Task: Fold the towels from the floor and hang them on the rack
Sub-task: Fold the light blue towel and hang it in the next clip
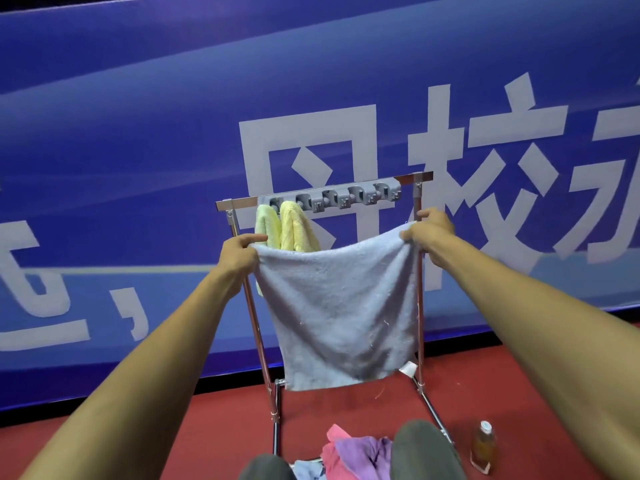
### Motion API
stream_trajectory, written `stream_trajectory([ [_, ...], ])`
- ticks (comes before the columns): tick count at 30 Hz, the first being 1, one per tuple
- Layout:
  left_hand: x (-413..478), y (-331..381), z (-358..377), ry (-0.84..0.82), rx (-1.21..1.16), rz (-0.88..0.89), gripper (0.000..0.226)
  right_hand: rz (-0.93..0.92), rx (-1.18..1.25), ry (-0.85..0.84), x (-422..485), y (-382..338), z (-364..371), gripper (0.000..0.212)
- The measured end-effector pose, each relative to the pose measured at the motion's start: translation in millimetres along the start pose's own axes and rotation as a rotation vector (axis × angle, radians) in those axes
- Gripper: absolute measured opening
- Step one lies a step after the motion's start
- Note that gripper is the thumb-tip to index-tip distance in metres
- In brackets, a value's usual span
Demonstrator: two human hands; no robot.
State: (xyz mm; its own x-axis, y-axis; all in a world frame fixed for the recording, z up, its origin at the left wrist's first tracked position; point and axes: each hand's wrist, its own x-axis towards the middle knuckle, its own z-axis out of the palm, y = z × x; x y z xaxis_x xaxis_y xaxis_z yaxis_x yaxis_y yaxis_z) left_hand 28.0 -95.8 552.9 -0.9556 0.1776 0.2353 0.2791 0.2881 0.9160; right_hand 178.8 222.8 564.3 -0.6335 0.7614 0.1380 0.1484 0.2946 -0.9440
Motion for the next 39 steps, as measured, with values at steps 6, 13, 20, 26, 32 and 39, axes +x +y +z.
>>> stream_trajectory([
  [6,-4,-4,0,-0.170,0.212,0.045,0.063,-0.186,-0.253,-0.169,-5,9,-14,0.024],
  [13,-4,-9,14,-0.135,1.056,0.326,0.020,-0.365,-0.781,-0.121,-1,8,-13,0.013],
  [20,-4,0,14,0.075,1.168,0.564,0.008,-0.459,-1.051,-0.002,-3,8,-11,0.010],
  [26,-3,7,11,0.094,1.216,0.512,0.008,-0.571,-1.174,-0.163,-9,12,-10,0.032],
  [32,-10,3,9,0.137,1.168,0.447,0.006,-0.565,-1.203,-0.216,-15,10,-7,0.019],
  [39,-7,-2,11,0.108,1.243,0.457,0.010,-0.593,-1.281,-0.187,-23,14,-1,0.024],
])
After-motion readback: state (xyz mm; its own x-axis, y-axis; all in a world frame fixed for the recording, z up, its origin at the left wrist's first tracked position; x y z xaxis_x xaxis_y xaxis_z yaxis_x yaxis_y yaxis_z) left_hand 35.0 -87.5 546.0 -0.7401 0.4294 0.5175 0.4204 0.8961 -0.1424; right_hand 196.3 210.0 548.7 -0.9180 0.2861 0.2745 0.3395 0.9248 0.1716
